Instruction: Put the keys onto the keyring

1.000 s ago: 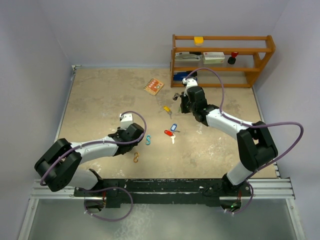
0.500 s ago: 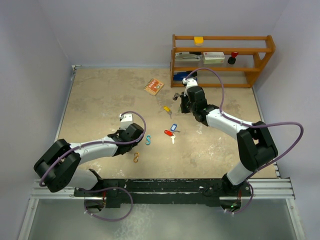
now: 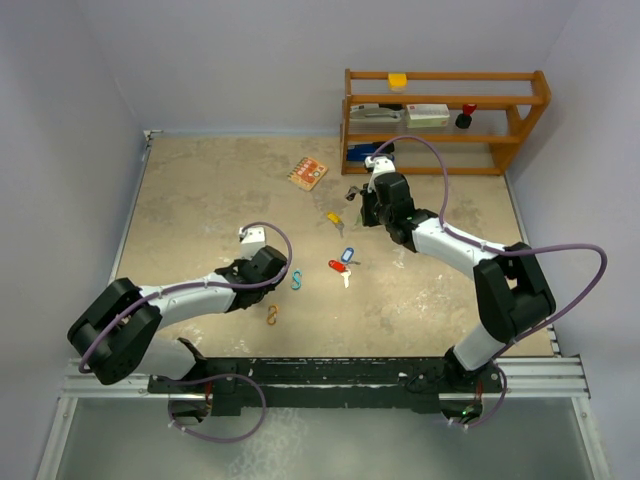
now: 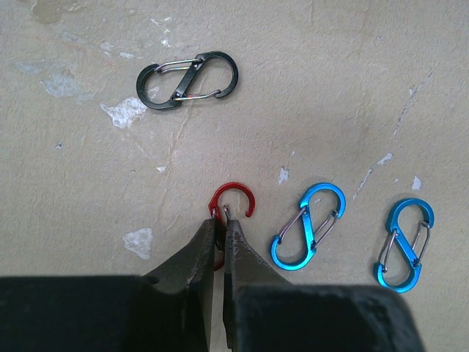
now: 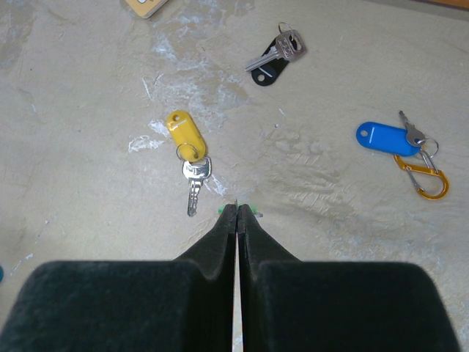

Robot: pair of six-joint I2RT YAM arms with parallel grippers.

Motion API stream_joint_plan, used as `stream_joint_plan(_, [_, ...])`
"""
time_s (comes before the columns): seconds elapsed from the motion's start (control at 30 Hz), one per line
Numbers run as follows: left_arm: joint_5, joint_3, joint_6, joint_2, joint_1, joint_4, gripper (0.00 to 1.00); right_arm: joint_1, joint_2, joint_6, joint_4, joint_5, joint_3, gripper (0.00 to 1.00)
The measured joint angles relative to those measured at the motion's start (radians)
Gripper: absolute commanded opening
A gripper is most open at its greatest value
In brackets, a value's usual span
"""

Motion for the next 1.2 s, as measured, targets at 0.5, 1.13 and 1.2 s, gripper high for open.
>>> stream_joint_plan(0.5, [0.031, 0.212, 0.148, -0.027, 0.0, 0.013, 0.0, 0.061, 0.0, -0.046, 0.0, -0.059, 0.0, 0.0])
stream_joint_plan(1.13, [0.221, 0.399, 0.252, 0.163, 0.0, 0.109, 0.0, 0.153, -0.057, -0.2, 0.088, -0.288, -0.056, 0.0])
stream_joint_plan(1.2, [0.235, 0.403, 0.252, 0.163, 0.0, 0.116, 0.0, 0.153, -0.067, -0.214, 0.106, -0.324, -0.064, 0.0])
